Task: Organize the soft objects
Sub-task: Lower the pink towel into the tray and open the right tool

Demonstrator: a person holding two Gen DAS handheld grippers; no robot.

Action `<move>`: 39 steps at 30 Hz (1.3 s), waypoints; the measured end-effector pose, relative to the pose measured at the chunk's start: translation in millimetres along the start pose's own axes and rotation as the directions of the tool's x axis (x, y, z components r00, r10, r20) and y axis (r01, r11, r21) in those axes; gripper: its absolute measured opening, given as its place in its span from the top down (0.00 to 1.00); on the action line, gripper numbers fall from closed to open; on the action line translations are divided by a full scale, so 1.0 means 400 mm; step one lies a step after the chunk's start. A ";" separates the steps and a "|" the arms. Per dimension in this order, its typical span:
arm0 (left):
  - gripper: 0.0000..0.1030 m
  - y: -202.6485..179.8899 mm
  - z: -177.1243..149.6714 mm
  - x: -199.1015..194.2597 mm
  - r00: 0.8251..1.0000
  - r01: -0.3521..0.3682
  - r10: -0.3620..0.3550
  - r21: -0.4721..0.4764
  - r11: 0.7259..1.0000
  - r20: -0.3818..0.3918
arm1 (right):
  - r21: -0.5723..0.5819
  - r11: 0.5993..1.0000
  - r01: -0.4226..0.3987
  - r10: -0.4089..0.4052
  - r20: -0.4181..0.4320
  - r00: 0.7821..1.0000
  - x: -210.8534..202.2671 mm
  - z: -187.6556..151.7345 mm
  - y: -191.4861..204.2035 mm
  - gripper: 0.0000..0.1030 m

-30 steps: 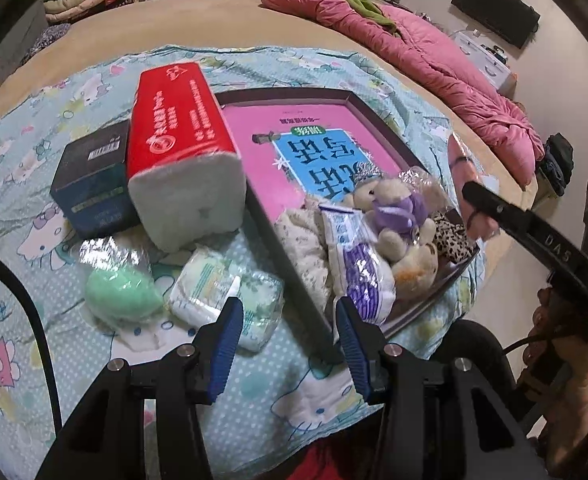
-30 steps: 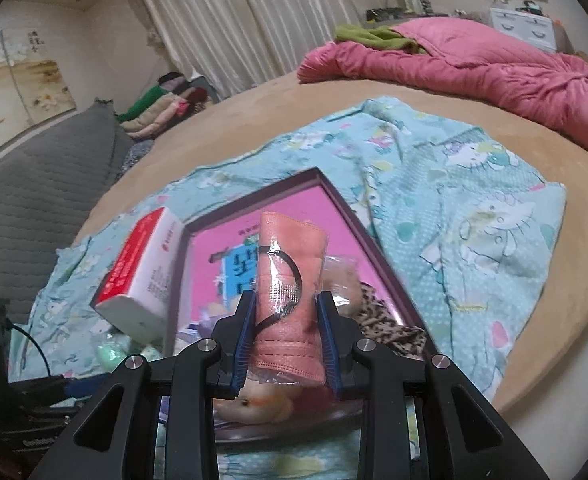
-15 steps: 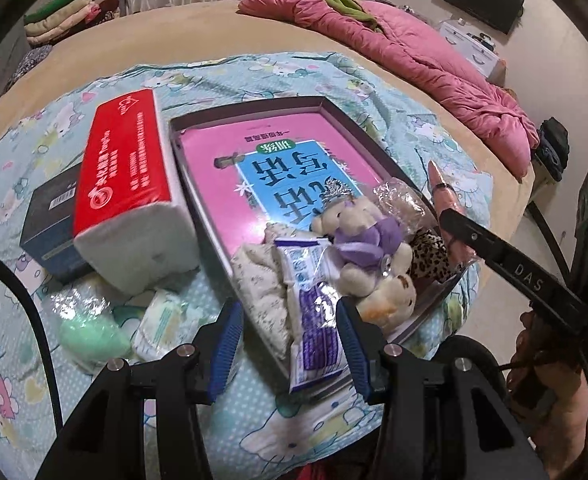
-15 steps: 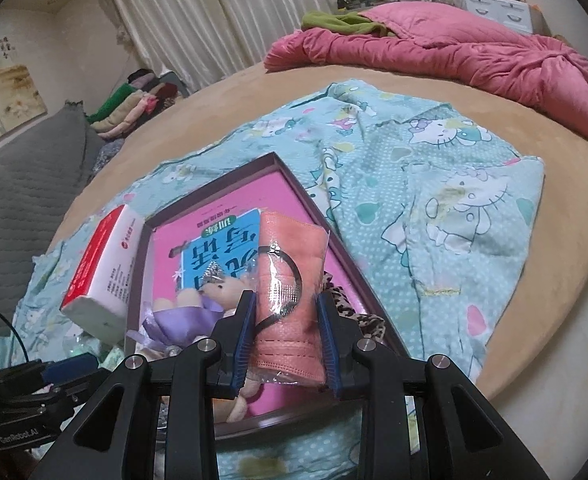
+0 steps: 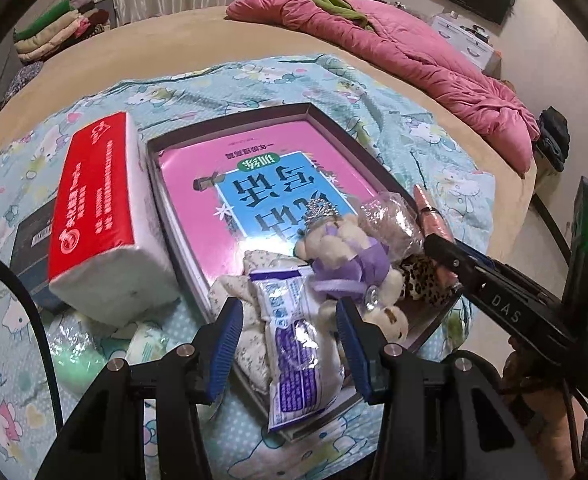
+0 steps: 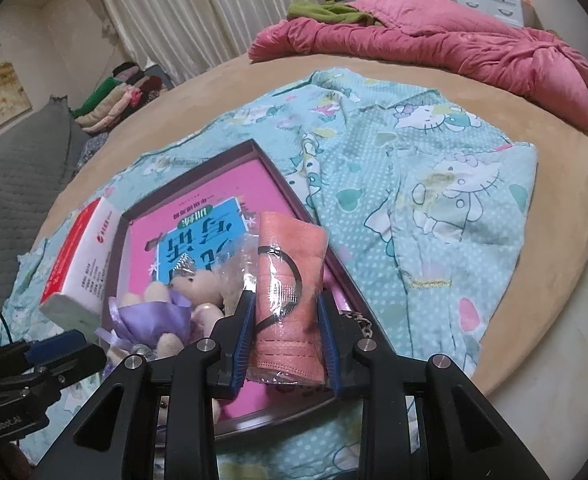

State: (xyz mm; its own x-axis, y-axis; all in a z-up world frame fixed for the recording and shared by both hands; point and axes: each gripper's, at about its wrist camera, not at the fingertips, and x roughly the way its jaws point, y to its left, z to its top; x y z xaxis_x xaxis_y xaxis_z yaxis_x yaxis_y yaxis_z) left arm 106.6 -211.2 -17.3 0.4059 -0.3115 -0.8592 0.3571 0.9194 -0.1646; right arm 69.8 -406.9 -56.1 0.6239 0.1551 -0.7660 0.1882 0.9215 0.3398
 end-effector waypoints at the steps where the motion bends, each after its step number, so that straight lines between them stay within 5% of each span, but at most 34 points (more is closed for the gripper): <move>1: 0.52 -0.001 0.003 0.003 1.000 -0.003 0.003 0.003 1.000 0.001 | -0.002 1.000 -0.004 0.004 0.001 1.000 0.001 0.001 0.001 0.68; 19: 0.47 -0.013 0.028 0.025 1.000 -0.010 0.010 0.001 1.000 0.007 | -0.037 0.998 -0.041 0.041 0.020 0.999 0.007 0.004 0.026 0.56; 39: 0.36 0.001 0.035 0.008 1.000 -0.012 0.012 -0.017 1.000 0.019 | -0.014 1.000 -0.017 0.018 0.026 1.000 0.008 0.007 0.013 0.28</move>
State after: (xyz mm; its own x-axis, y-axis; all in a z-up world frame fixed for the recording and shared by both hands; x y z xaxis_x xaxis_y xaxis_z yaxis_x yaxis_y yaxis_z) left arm 119.9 -215.2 -13.4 0.4264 -0.3048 -0.8516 0.3381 0.9270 -0.1625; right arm 74.8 -402.8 -55.2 0.6463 0.1621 -0.7457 0.1670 0.9235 0.3455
